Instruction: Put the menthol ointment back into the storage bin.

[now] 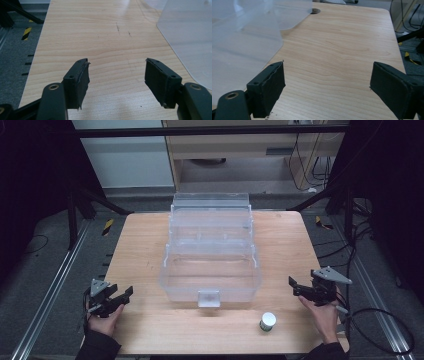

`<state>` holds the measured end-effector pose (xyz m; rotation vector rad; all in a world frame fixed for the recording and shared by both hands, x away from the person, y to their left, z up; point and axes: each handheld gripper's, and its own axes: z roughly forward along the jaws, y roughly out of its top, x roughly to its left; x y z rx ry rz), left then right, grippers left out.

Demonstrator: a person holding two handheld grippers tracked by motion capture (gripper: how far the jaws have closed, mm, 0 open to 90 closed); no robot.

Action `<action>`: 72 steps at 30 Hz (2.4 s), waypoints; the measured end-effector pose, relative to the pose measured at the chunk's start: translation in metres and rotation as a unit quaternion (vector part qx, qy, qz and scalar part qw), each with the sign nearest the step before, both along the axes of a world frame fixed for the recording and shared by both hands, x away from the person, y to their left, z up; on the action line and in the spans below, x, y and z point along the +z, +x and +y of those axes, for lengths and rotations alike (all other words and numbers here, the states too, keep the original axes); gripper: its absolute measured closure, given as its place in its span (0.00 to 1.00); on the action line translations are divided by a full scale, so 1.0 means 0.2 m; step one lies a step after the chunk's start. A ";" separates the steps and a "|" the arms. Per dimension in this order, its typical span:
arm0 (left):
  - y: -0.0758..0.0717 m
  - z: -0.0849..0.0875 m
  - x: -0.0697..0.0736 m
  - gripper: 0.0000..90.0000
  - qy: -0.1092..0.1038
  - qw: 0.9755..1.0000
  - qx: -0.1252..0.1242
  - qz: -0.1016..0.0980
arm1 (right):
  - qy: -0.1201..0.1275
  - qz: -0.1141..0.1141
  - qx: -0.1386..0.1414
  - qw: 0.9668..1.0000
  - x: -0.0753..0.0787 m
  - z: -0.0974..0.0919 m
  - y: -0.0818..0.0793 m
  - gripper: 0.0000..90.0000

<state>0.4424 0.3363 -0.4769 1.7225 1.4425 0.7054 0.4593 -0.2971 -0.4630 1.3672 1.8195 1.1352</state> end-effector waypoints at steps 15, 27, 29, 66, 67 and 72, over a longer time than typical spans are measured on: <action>0.00 -0.02 -0.01 0.37 0.015 1.000 -0.010 0.011 | -0.037 0.004 0.067 0.997 0.10 0.06 -0.01 0.24; 0.00 -0.03 -0.02 0.37 0.020 0.999 -0.018 0.019 | -0.080 0.026 0.134 0.987 0.25 0.13 0.01 0.25; 0.00 -0.03 -0.02 0.37 0.019 0.999 -0.018 0.019 | -0.089 0.032 0.148 0.985 0.28 0.14 0.01 0.24; 0.02 -0.04 -0.04 0.37 0.024 0.999 -0.027 0.033 | -0.268 0.146 0.346 0.887 0.46 0.46 -0.06 0.21; 0.02 -0.04 -0.04 0.37 0.024 0.999 -0.027 0.033 | -0.272 0.149 0.350 0.884 0.46 0.46 -0.06 0.21; 0.02 -0.04 -0.04 0.37 0.025 0.999 -0.028 0.033 | -0.284 0.164 0.371 0.869 0.44 0.49 -0.08 0.21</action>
